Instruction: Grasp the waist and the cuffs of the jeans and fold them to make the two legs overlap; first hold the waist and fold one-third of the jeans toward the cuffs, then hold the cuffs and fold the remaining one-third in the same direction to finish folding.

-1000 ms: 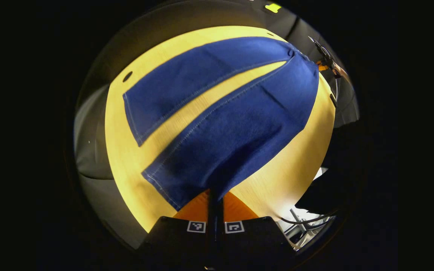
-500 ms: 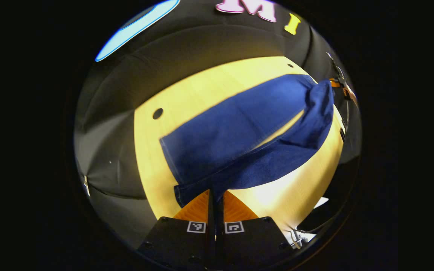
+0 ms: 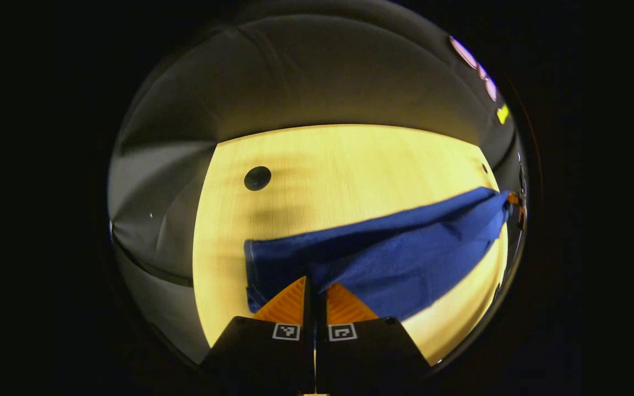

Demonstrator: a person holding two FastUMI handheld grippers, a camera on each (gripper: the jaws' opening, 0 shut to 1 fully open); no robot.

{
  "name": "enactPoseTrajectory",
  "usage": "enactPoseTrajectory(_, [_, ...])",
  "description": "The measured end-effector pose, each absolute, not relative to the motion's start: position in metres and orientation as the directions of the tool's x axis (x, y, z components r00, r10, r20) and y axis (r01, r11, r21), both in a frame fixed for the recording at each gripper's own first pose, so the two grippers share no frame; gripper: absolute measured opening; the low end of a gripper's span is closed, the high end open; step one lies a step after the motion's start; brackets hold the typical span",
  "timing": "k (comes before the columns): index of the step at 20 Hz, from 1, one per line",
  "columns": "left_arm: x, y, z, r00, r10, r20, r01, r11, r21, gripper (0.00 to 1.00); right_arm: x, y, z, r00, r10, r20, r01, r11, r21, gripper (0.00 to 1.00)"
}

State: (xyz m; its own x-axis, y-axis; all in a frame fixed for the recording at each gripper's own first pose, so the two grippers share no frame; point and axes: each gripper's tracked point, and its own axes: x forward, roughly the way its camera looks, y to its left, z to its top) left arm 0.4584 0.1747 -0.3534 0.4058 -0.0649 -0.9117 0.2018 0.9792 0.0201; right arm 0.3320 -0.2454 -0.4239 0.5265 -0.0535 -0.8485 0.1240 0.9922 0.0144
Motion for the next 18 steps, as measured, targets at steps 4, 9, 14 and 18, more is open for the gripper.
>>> enactPoseTrajectory(4, [0.475, 0.201, -0.359, 0.441, 0.03, -0.897, 0.14, 0.985, 0.102, 0.25, 0.347, -0.254, -0.45, 0.517, -0.073, -0.853, 0.195, 0.98, 0.035, 0.16])
enactPoseTrajectory(9, [0.489, 0.226, -0.333, 0.546, 0.173, -0.82, -0.034, 0.982, 0.185, 0.79, 0.354, -0.262, -0.443, 0.548, -0.102, -0.83, 0.206, 0.978, 0.016, 0.63])
enactPoseTrajectory(14, [0.498, 0.222, -0.311, 0.625, 0.269, -0.733, -0.095, 0.958, 0.27, 0.82, 0.342, -0.271, -0.402, 0.602, -0.112, -0.79, 0.175, 0.985, -0.006, 1.0])
enactPoseTrajectory(18, [0.487, 0.208, -0.296, 0.67, 0.183, -0.72, -0.045, 0.977, 0.207, 0.82, 0.326, -0.263, -0.359, 0.655, -0.096, -0.75, 0.202, 0.978, 0.052, 1.0])
